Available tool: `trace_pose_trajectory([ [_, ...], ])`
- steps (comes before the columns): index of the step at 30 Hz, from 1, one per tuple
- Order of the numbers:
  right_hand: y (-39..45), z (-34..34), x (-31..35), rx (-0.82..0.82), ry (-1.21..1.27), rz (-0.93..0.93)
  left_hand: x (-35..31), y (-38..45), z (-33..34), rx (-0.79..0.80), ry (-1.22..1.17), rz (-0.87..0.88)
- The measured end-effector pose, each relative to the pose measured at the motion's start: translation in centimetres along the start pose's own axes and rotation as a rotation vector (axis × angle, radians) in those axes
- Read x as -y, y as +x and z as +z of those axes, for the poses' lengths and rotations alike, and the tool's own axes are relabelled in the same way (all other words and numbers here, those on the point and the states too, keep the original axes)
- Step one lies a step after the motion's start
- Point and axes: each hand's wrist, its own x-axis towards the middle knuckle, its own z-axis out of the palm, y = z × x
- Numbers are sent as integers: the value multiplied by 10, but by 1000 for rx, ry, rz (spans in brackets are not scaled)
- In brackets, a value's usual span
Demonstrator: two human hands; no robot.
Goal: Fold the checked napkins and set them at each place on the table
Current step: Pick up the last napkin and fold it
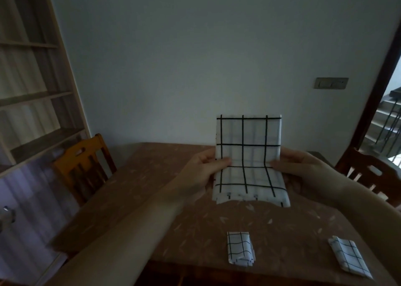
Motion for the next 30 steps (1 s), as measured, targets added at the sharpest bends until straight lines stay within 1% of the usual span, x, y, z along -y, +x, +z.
trace_pose_trajectory([
  [2,3,-5,-4,-21,106,-5,-2,0,-1,27,-78,11],
  [3,2,-5,-3,-54,114,-18,-3,0,-1,34,-106,14],
  [5,2,-6,-3,-107,83,-35,-8,-3,0,26,-117,12],
  [8,1,-4,-1,-68,-43,-72,-8,-2,1,3,-110,7],
  [9,2,-5,-1,-80,-82,-92,-7,-1,1,5,-116,-19],
  [10,2,-4,1,-91,-111,-118,-6,-1,2,31,-120,-81],
  [12,3,-4,4,-116,-173,-177,-5,-4,3,106,-94,-251],
  [14,6,-8,4,-122,-271,-216,-6,-7,6,150,-22,-328],
  [16,8,-11,2,-140,-354,-240,-8,-8,12,111,60,-276],
  [18,6,-15,2,-148,-427,-245,-4,-3,15,19,138,-169],
  [21,0,-16,6,-120,-402,-226,-1,2,16,-61,270,-27],
  [22,-1,-16,6,-121,-405,-231,-1,2,16,-49,323,12],
  [23,-1,-16,5,-147,-469,-247,-2,2,15,-11,386,46],
  [25,1,-8,8,-213,-742,-271,-6,1,18,97,518,91],
  [27,5,6,13,-204,-1002,-301,-10,0,23,199,610,105],
  [30,10,15,13,-211,-1102,-406,-13,-2,26,268,649,126],
])
